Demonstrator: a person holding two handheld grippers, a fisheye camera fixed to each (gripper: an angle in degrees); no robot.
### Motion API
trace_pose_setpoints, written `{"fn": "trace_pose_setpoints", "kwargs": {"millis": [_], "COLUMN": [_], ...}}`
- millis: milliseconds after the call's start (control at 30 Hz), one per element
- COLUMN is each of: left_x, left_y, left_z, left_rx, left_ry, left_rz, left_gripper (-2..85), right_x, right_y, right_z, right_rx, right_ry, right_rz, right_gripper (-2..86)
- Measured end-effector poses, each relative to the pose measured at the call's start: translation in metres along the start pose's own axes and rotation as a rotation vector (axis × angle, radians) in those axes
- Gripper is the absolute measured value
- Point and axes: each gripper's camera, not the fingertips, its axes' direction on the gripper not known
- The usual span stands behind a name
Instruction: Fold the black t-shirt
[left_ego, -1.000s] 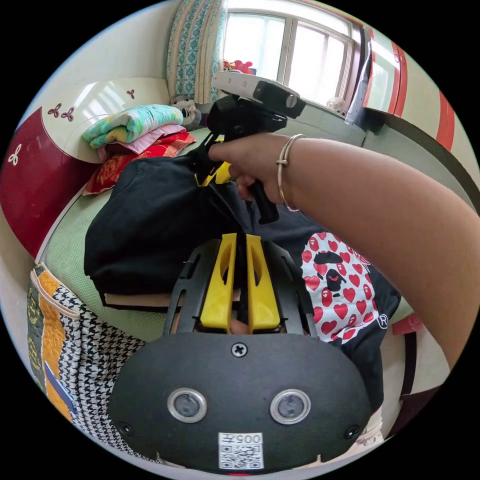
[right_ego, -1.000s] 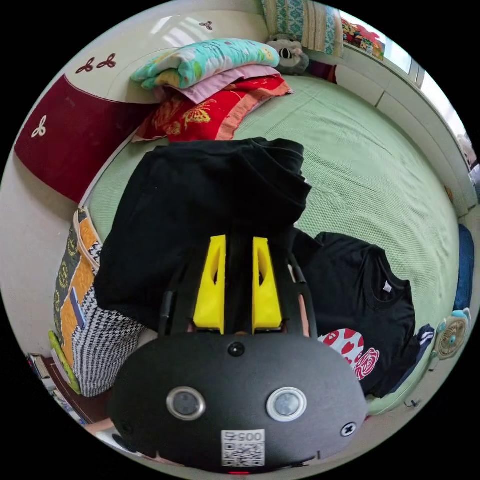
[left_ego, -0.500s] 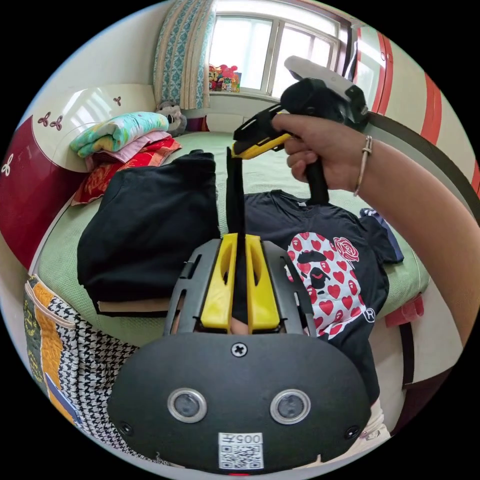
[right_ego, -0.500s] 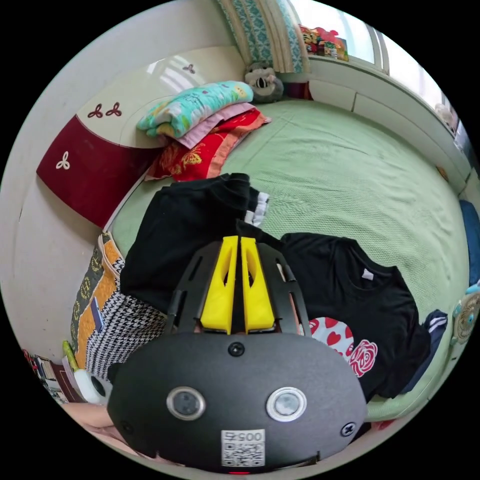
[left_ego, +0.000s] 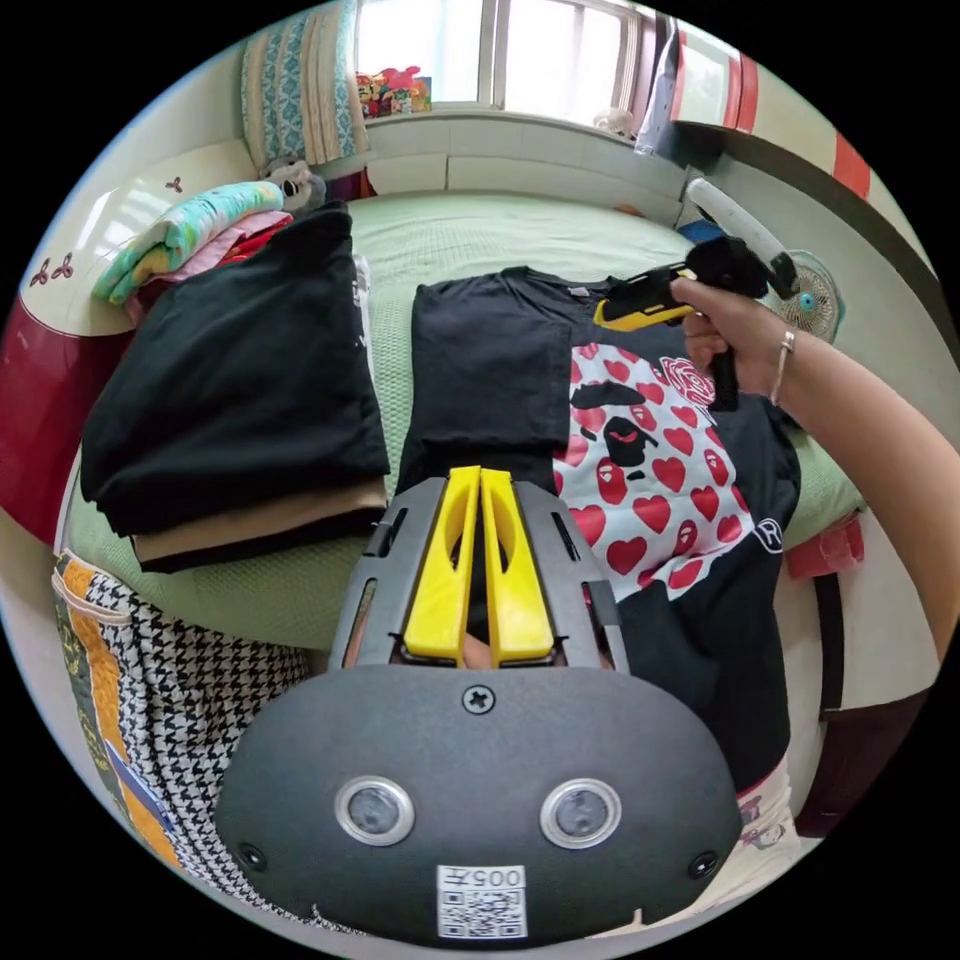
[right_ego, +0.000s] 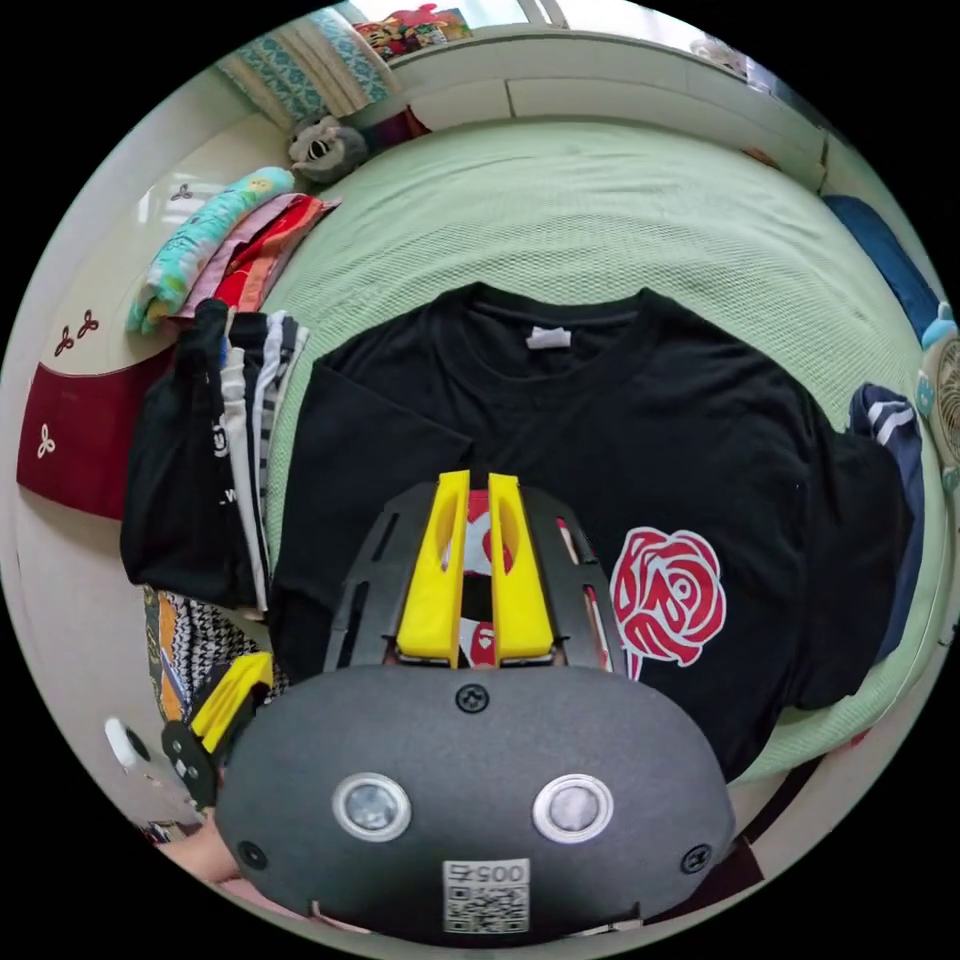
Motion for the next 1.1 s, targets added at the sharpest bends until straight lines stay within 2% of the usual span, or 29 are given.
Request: {"fn": "trace_pose_setpoints", "kwargs": {"millis": [333, 433, 500, 633, 800, 1100], "left_x": [0.046, 0.063, 0.074, 0.097, 0.134, 0.272], "left_y": [-0.057, -0.061, -0.059, -0.066, -0.069, -0.084], "left_z": [0.087, 0.127, 0.131, 0.133, 0.121, 0.118], "left_rx": [-0.044, -0.125, -0.094, -0.177, -0.134, -0.070], "left_ry": [-0.047, -0.095, -0.123, -0.183, -0.101, -0.011], "left_rz": [-0.033, 0.010, 0.068, 0.100, 0.078, 0.245], "left_gripper": [-0.4, -0.4, -0.3, -0.2, -0.1, -0.1], "right_x": [-0.011, -0.024, -0.024, 0.000, 0.067, 0.191], "right_y": [0.057, 0.077, 0.096, 0.122, 0.183, 0.301], "right_z": [0.015, 0.028, 0.035, 0.021, -0.026, -0.081], "right_rx": [0.005, -0.010, 0.005, -0.003, 0.037, 0.050], "right_ry": [-0.041, 0.031, 0.090, 0.056, 0.110, 0.160], "right_rz": [-0.213, -0.291, -0.329, -0.276, -0.200, 0.070], "right_gripper": [5.4, 5.6, 5.8, 5.8, 5.6, 5.9]}}
